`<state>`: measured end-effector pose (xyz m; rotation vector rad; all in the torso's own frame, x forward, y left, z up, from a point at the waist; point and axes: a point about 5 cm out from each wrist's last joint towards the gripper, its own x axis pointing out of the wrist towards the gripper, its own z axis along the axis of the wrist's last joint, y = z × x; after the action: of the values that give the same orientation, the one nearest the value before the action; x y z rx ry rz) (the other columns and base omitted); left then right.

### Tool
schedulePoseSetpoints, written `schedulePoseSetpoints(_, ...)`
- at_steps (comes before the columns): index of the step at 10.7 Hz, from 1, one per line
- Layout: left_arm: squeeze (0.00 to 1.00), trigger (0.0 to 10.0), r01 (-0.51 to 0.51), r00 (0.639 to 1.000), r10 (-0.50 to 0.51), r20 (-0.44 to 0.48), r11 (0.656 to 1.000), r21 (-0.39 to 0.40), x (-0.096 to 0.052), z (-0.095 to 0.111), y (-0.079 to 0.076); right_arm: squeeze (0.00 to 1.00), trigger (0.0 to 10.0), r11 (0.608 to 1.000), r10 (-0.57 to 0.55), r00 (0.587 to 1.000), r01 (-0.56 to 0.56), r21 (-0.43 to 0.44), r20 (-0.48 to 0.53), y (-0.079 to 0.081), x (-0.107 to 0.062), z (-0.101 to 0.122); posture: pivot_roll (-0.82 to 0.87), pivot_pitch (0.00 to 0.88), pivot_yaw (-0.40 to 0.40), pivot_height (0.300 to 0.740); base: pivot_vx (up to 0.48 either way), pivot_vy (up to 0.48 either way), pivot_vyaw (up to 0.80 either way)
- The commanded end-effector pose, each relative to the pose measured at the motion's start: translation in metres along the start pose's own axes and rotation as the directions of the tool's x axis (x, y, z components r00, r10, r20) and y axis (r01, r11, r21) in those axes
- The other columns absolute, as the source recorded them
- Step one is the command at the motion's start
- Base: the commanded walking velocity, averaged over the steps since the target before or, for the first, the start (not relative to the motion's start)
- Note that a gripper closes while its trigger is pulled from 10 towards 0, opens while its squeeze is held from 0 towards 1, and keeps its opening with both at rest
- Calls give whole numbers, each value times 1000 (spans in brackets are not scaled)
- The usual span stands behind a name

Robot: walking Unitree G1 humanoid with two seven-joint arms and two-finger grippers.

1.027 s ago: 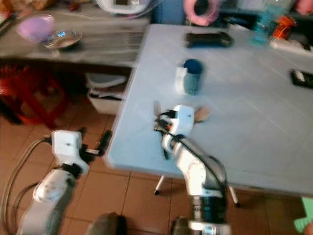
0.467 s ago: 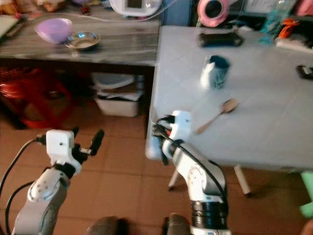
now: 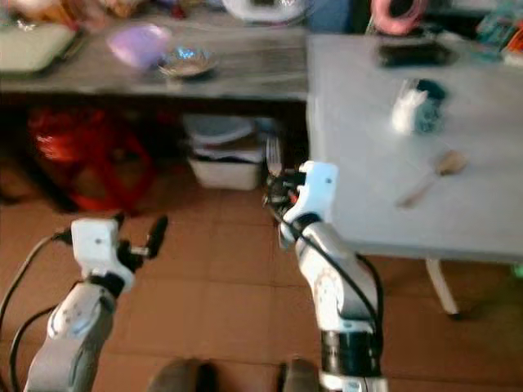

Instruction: Setting the table

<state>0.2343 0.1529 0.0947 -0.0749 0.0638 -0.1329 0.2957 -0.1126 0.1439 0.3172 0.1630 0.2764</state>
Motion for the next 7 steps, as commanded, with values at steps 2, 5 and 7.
schedulePoseSetpoints(2,0,10000,10,1000,-11,20,1000,16,7,3,-8,0,0,998,-37,998,39,-41,46,-9,-1,7,-19,85,30,740,283,388,0)
schedulePoseSetpoints(5,0,10000,13,999,-14,37,999,43,12,7,-8,0,0,994,-70,994,77,-75,87,-14,3,15,-21,86,31,740,444,89,0)
schedulePoseSetpoints(7,0,10000,34,998,-36,46,998,45,13,8,-13,0,0,991,-101,991,109,-84,93,-18,4,13,-21,79,33,740,480,0,0)
